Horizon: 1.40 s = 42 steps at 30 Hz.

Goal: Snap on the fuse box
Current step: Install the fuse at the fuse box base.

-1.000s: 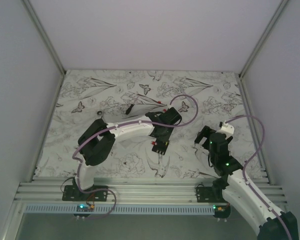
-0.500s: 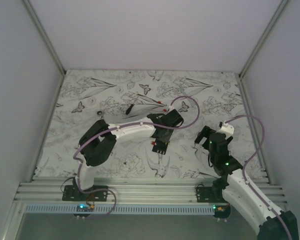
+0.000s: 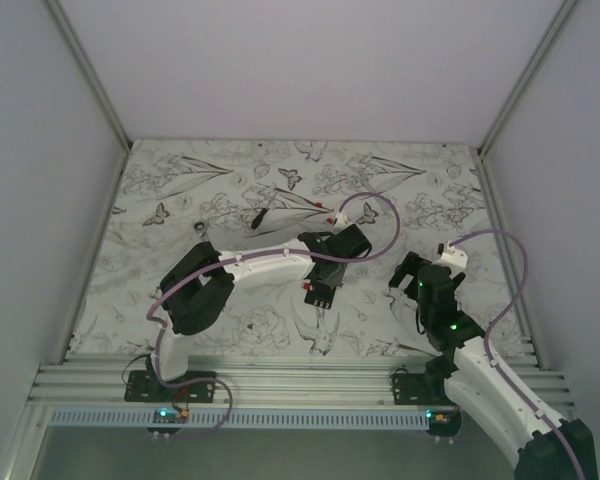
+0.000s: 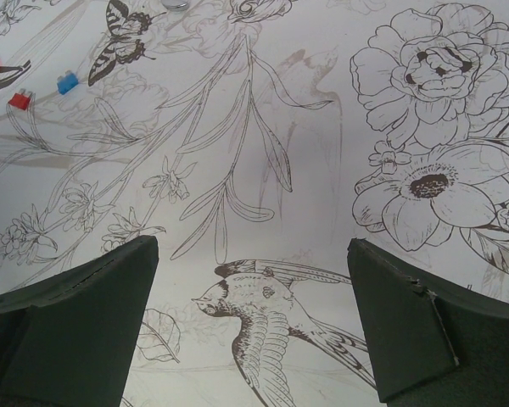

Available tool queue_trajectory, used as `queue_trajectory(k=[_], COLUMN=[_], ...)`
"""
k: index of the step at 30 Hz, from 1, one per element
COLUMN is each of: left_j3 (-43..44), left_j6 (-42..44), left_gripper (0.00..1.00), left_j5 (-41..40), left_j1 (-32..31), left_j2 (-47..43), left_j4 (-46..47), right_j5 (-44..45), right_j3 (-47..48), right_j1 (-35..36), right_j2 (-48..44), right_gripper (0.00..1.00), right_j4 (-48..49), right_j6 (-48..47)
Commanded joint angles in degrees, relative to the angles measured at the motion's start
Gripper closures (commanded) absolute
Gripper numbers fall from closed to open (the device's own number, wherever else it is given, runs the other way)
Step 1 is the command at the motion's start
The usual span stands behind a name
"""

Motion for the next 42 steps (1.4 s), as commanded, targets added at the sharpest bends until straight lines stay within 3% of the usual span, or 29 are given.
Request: queue_trajectory(k=[1, 42], left_j3=[-1.83, -3.33], left_j6=[-3.64, -3.20], left_gripper=[1.00, 1.00], left_j5=[-3.41, -3.15], left_j1=[-0.45, -2.03], left_j2=[-1.42, -3.73], left_j4=[-1.60, 0.52], right_j5=[0.77, -2.09], right_j3=[0.16, 0.46], right_j1=[-0.44, -0.40], right_j2=[-0.39, 1.49], right_gripper=[0.00, 0.00], right_j4=[0.83, 1.76], right_j6=[0.34, -0.47])
